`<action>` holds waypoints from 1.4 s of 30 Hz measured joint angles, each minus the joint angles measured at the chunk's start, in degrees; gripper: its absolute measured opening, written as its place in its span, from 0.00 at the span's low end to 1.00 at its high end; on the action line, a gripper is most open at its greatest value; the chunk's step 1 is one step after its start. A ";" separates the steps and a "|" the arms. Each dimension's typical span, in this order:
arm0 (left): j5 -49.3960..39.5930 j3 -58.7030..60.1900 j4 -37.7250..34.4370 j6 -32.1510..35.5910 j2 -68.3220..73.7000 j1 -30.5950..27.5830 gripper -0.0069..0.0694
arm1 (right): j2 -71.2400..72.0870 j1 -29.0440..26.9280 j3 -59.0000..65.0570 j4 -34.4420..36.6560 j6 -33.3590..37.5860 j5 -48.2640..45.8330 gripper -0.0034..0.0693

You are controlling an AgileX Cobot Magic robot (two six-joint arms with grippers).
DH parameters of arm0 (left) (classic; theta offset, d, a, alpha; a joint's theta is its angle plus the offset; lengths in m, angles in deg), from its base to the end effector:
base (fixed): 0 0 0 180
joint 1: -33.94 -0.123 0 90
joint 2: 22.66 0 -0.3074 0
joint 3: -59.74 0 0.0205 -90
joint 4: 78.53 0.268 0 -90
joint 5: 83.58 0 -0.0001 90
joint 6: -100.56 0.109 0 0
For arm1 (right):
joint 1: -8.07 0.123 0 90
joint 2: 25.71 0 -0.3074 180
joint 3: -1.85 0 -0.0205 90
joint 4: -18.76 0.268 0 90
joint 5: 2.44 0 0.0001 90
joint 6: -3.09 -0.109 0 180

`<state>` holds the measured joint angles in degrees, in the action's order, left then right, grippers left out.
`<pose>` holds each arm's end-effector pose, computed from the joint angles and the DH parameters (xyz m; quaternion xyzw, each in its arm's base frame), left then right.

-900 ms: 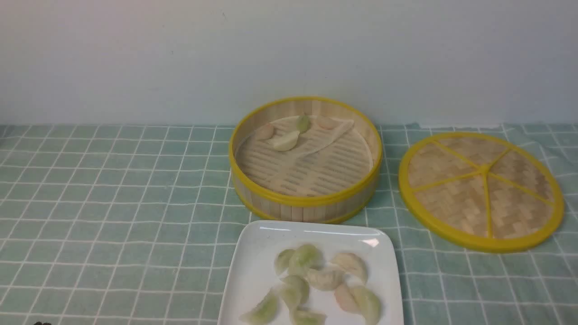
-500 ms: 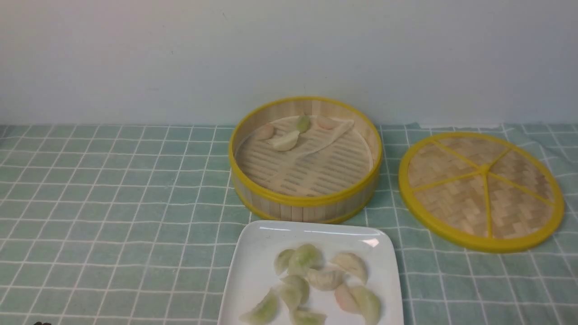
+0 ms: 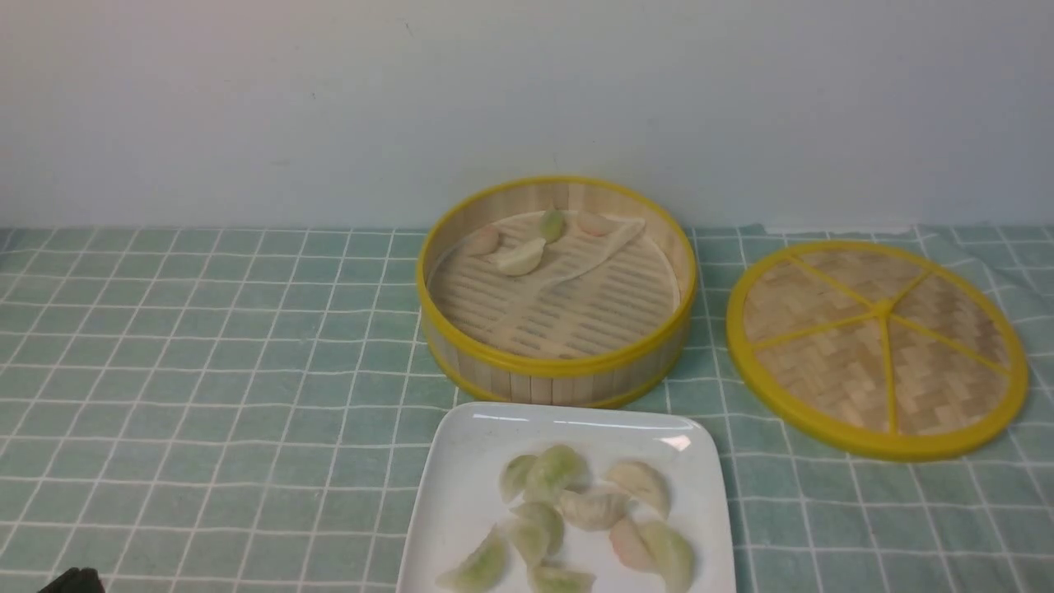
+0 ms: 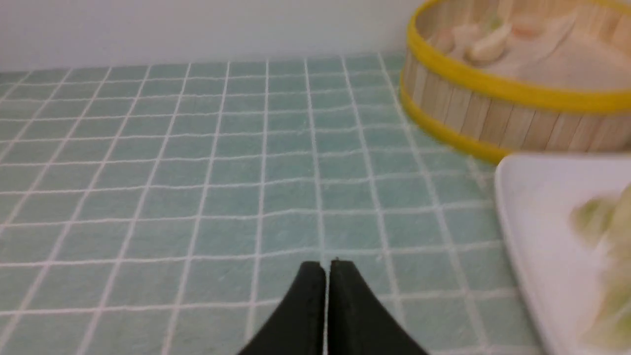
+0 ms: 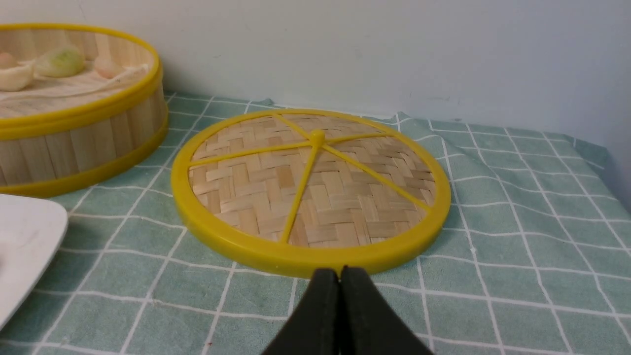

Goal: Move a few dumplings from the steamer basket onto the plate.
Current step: Use the left arm to grab a dumpling from the steamer

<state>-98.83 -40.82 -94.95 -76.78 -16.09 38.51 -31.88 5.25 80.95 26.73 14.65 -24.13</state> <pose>0.0665 -0.0135 0.1771 -0.0343 0.7688 -0.1269 0.6258 0.0642 0.0024 0.1671 -0.0246 0.8022 -0.0157 0.5964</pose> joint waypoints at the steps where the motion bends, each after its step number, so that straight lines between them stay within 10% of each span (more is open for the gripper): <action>1: 1.56 0.00 -2.19 -1.31 0.00 0.00 0.08 | 0.00 0.00 0.00 0.00 0.00 0.00 0.03; 9: 24.95 0.00 -24.40 -4.56 0.00 0.00 0.08 | 0.00 0.00 0.00 0.00 0.00 0.00 0.03; 14: 48.71 -0.08 -28.82 -4.25 0.00 0.00 0.08 | 0.00 0.00 0.00 0.00 0.00 0.00 0.03; 19: 49.00 -3.08 -27.83 -4.04 0.00 0.00 0.08 | 0.00 0.00 0.00 0.00 0.00 0.00 0.03; 25: 24.96 -20.02 -8.23 -3.79 8.83 0.00 0.08 | 0.00 0.00 0.00 0.00 0.00 0.00 0.03; 34: -47.18 -63.44 5.76 2.19 55.35 0.00 0.08 | 0.00 0.00 0.00 0.00 0.00 0.00 0.03; 42: -55.00 -84.43 1.53 13.21 85.67 3.44 0.08 | 0.00 0.00 0.00 0.00 0.00 0.00 0.03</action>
<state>-153.83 -125.25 -93.42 -63.57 69.58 41.95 -31.88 5.25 80.95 26.73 14.65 -24.13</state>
